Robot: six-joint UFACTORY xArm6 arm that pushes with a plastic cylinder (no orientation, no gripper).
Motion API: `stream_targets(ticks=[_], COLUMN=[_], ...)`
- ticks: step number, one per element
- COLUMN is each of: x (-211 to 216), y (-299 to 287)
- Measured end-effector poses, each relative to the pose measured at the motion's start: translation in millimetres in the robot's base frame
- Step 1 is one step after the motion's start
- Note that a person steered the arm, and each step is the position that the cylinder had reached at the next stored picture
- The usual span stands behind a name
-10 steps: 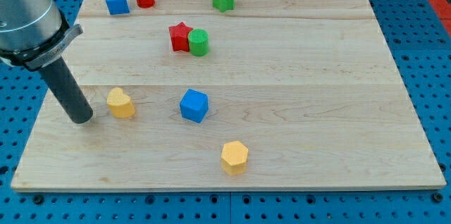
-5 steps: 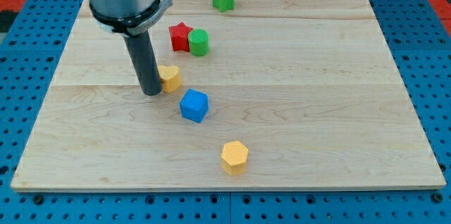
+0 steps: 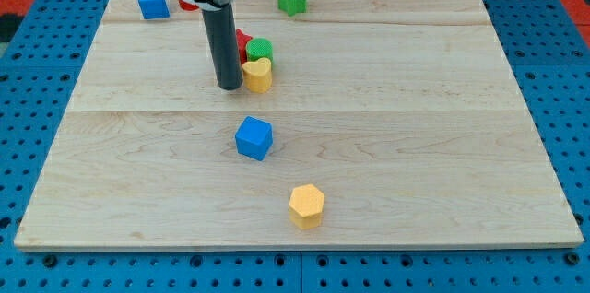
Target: Push the yellow heart towards the top right
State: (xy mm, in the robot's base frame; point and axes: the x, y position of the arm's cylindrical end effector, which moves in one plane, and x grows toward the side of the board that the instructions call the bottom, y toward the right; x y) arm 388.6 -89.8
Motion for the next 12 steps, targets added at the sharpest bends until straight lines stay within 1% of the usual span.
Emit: stream_targets(ticks=[1,2,3,4,6,8,9,11,12], x=[-1,14,15,6,-20,-30,-50,-93,-103], y=[10,33,63,85,101,150,162,164,178])
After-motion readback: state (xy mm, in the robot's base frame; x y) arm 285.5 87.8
